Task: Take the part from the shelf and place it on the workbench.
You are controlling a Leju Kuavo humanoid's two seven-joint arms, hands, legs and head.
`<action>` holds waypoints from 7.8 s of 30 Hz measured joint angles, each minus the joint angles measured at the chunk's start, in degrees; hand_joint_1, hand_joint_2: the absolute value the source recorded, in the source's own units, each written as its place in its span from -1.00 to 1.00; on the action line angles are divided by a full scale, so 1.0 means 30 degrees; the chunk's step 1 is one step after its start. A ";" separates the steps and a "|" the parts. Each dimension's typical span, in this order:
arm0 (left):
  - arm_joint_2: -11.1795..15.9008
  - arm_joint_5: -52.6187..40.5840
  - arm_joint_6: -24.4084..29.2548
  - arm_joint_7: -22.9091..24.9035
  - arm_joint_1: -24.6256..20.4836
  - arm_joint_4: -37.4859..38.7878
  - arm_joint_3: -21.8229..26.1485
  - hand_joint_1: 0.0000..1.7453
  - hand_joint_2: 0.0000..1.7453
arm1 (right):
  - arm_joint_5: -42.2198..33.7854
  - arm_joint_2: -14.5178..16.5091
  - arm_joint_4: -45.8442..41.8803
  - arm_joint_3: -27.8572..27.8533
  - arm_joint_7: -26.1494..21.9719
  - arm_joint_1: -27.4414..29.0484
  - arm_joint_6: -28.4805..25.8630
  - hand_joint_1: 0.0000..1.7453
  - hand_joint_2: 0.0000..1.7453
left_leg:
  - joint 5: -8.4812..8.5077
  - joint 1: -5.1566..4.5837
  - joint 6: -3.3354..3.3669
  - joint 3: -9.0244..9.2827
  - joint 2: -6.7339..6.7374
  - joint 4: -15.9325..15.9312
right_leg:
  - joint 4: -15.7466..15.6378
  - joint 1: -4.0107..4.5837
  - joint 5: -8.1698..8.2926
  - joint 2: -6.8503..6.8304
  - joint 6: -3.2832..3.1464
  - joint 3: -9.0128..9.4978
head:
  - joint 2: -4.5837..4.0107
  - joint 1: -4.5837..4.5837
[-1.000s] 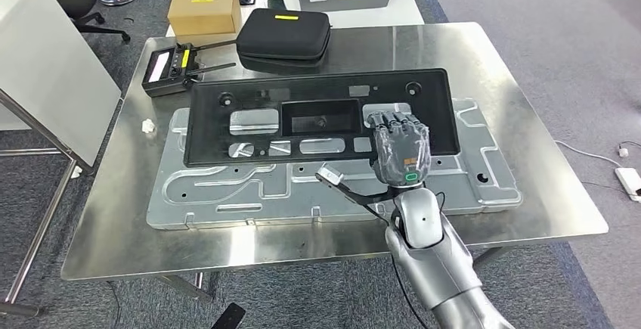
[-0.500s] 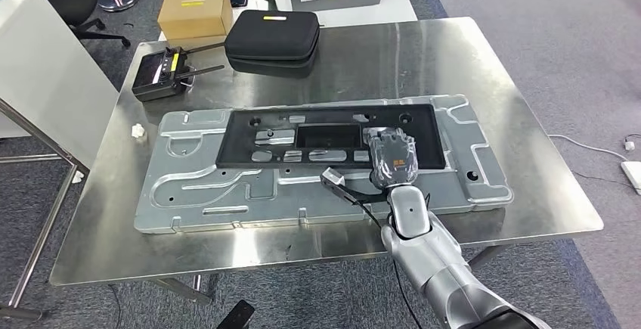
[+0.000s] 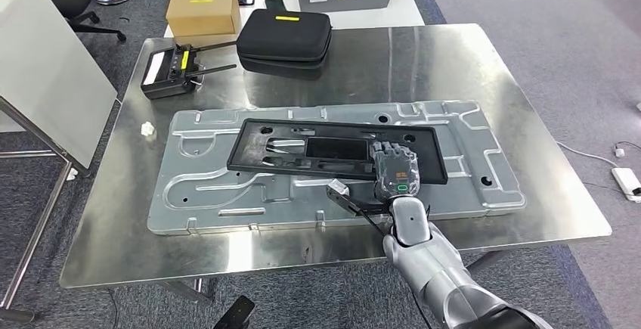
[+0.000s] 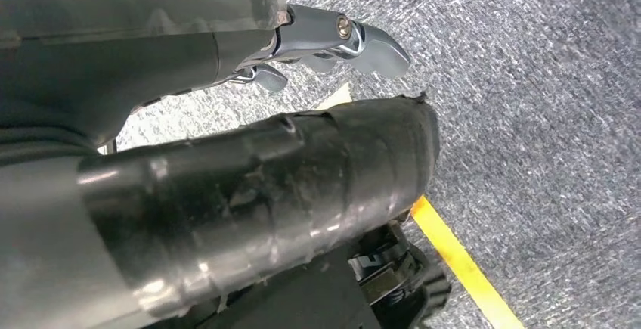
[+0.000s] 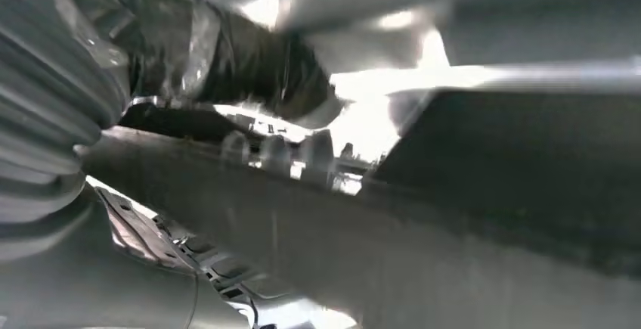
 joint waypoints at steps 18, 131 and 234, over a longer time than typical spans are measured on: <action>0.0016 0.0934 0.0619 -0.0144 0.0290 -0.0002 0.0060 -1.00 -1.00 | 0.1152 -0.0691 -0.7099 -0.1200 -0.1561 0.3356 -0.0224 -1.00 -1.00 | -0.0327 0.0164 -0.0934 0.0144 -0.0013 0.0425 | -0.3352 0.0019 0.0928 -0.0001 -0.0495 0.1714 | 0.0000 -0.0027; 0.0486 0.2557 0.3763 -0.1572 0.2138 0.0000 0.3903 -1.00 -1.00 | -1.7396 0.2040 -2.7686 -1.0770 -1.4581 1.8830 -0.0180 -1.00 -1.00 | 0.0016 -0.0066 -0.0767 -0.0244 0.0240 0.0294 | -0.3768 -0.0034 -0.0342 -0.0122 -0.0470 0.3598 | 0.0000 -0.0011; 0.0554 0.1443 0.2528 -0.2151 0.2511 0.0000 0.5641 -1.00 -1.00 | -1.1917 0.1133 0.4528 -2.8562 -0.5654 1.2744 0.5419 -1.00 -1.00 | -0.1456 0.0084 -0.0691 0.1804 -0.1272 -0.0235 | -0.3421 -0.0028 0.0834 0.1921 -0.0308 0.2065 | 0.0000 0.0031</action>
